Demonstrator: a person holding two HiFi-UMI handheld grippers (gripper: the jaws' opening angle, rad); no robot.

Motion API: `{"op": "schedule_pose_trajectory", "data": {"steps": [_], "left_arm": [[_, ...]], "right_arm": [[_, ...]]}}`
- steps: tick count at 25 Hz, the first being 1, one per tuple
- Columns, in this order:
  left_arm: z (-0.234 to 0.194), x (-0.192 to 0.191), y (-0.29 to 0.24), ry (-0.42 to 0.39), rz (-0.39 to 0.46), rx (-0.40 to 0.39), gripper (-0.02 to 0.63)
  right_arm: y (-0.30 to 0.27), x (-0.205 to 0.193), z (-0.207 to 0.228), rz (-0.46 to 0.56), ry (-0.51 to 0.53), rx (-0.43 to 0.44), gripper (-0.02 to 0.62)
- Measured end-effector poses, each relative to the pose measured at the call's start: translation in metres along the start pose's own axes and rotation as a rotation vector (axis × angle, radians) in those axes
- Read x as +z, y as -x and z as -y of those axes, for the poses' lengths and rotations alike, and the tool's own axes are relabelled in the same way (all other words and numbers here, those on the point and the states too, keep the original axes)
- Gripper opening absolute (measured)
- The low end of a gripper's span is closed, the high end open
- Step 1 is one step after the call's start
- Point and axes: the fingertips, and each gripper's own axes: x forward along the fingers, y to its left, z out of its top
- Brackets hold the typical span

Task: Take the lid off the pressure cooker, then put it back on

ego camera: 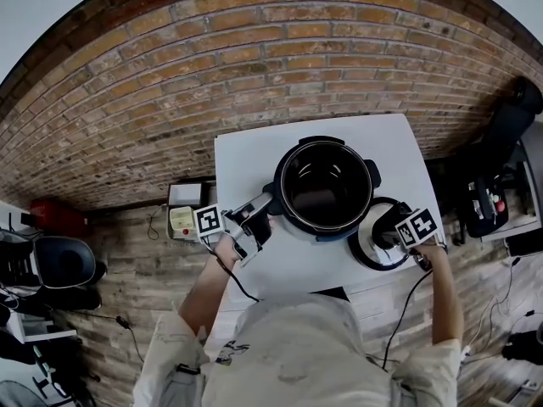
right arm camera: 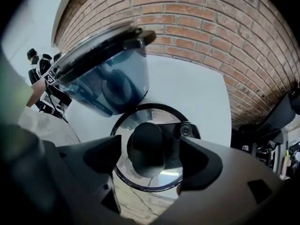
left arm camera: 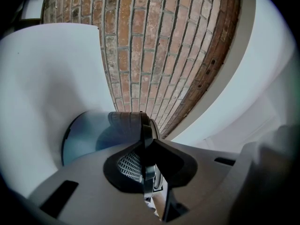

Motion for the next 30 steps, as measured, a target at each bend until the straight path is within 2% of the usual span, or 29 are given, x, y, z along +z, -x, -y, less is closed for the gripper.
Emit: {"op": "schedule_pose_trajectory", "data": {"steps": [4, 7, 26, 30], "left_arm": [[0.0, 0.0, 0.0, -0.001, 0.001, -0.003, 0.069], [0.0, 0.0, -0.001, -0.001, 0.002, -0.004, 0.069], [0.001, -0.001, 0.0, 0.003, -0.004, -0.007, 0.069], [0.002, 0.001, -0.001, 0.0, -0.004, -0.009, 0.069]], "right_arm": [[0.025, 0.009, 0.009, 0.085, -0.033, -0.022, 0.396], [0.031, 0.009, 0.011, 0.103, -0.04, -0.03, 0.396], [0.029, 0.005, 0.002, 0.071, -0.006, -0.009, 0.396], [0.022, 0.007, -0.003, 0.054, 0.047, 0.0, 0.396]]}}
